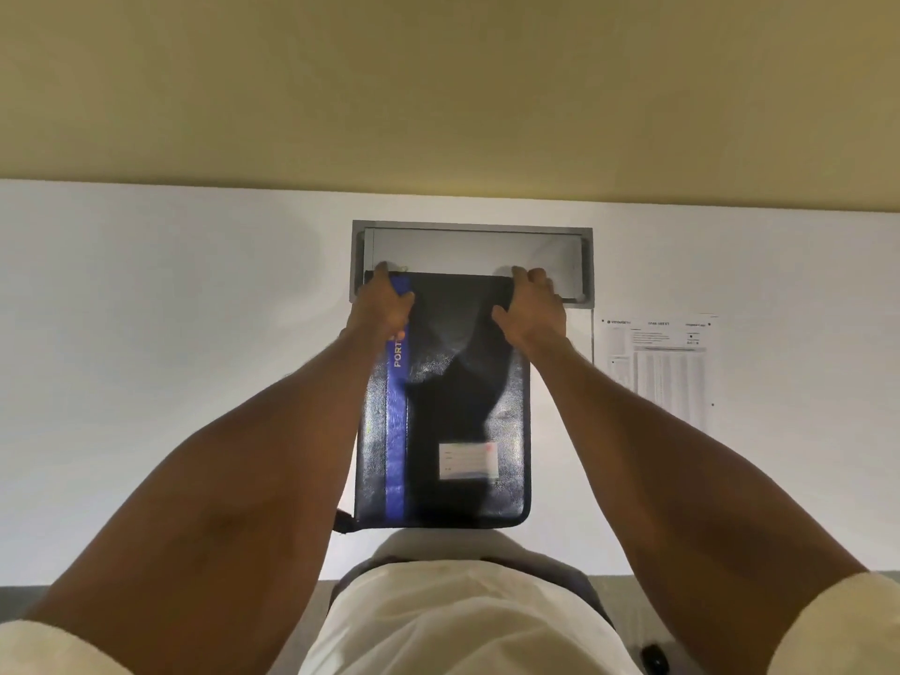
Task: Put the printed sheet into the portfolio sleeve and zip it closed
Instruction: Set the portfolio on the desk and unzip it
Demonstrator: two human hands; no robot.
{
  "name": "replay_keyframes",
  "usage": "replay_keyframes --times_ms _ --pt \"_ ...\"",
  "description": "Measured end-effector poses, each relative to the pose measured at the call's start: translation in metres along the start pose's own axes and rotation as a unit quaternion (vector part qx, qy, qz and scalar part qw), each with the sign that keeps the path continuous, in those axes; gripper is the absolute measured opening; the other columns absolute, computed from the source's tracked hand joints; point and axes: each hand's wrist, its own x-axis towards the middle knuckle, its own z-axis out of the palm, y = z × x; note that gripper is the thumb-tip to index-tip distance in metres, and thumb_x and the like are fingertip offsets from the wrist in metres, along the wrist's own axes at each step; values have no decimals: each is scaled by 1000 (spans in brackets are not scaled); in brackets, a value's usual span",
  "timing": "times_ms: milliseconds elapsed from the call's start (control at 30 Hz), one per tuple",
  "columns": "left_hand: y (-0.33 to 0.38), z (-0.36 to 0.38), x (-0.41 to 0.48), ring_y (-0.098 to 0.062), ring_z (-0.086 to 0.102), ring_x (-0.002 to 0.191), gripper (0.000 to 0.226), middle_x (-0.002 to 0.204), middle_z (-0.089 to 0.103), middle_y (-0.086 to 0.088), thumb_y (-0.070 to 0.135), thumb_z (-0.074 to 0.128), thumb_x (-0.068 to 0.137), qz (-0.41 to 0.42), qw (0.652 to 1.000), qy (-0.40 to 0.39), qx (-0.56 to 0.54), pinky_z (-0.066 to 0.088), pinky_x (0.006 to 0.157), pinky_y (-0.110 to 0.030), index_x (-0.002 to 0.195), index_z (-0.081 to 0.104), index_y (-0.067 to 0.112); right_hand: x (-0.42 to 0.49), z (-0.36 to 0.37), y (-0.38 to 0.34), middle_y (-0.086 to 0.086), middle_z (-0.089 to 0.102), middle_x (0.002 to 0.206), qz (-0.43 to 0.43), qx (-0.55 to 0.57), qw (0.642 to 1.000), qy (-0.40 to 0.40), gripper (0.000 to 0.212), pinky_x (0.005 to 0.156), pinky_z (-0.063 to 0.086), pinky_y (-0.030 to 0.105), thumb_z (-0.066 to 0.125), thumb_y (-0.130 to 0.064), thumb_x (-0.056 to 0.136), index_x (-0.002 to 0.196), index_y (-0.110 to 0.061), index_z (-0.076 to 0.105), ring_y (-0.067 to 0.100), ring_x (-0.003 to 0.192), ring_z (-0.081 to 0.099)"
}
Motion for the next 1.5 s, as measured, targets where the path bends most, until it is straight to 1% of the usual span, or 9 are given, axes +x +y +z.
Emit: replay_keyframes --times_ms 267,400,600,733,900,1067,1367,1433,1500 --pt "4 -1 0 -42 70 108 39 124 67 -22 19 62 103 20 999 28 6 58 98 -53 136 47 3 30 -4 -51 12 52 146 -120 -39 992 -5 50 117 34 45 53 -29 99 147 -15 48 31 136 47" --pt "3 -4 0 -46 70 103 30 116 69 -25 14 59 103 18 999 29 -23 59 94 -55 130 48 3 44 -1 -83 10 56 142 -168 14 985 -32 42 114 34 43 46 -21 103 144 -18 53 30 133 50" --pt "5 -6 -12 -44 72 91 28 106 72 -20 10 59 95 35 997 52 -41 61 85 -52 122 52 9 57 -3 -113 11 52 149 -199 21 972 -125 46 115 33 46 36 -20 108 154 -23 41 32 137 47" --pt "4 -8 -19 -41 73 84 33 102 73 -17 10 59 93 55 996 54 -46 62 82 -53 125 51 13 61 -9 -129 14 59 142 -167 28 967 -189 39 110 43 46 41 -18 107 143 -13 53 33 127 56" --pt "3 -11 -28 -39 72 80 32 95 72 -14 10 58 92 69 994 57 -58 61 78 -55 123 52 16 61 -15 -142 14 69 106 -144 61 958 -241 22 81 48 34 47 -10 103 100 -4 68 27 93 60" --pt "2 -14 -36 -41 71 82 31 95 71 -14 9 57 90 67 993 64 -70 61 80 -54 120 53 16 60 -22 -149 13 75 111 -144 116 967 -177 20 95 54 35 60 -11 98 107 1 72 27 104 68" --pt "0 -16 -37 -42 72 81 31 97 72 -16 10 58 90 75 994 62 -55 62 79 -54 119 51 17 59 -19 -146 15 64 87 -76 144 976 -147 18 70 47 31 72 -14 83 76 -9 57 28 78 53" --pt "0 -15 -36 -41 72 82 32 98 72 -16 10 59 90 78 994 62 -52 62 80 -53 120 51 17 62 -19 -145 13 61 87 -54 145 977 -147 18 69 44 29 75 -14 81 82 -8 58 9 89 40" --pt "-1 -15 -35 -41 72 83 33 98 72 -15 10 59 91 78 994 61 -55 62 81 -52 122 51 18 64 -19 -141 13 64 92 -33 148 978 -141 21 70 48 29 77 -14 81 94 -6 63 17 87 57"
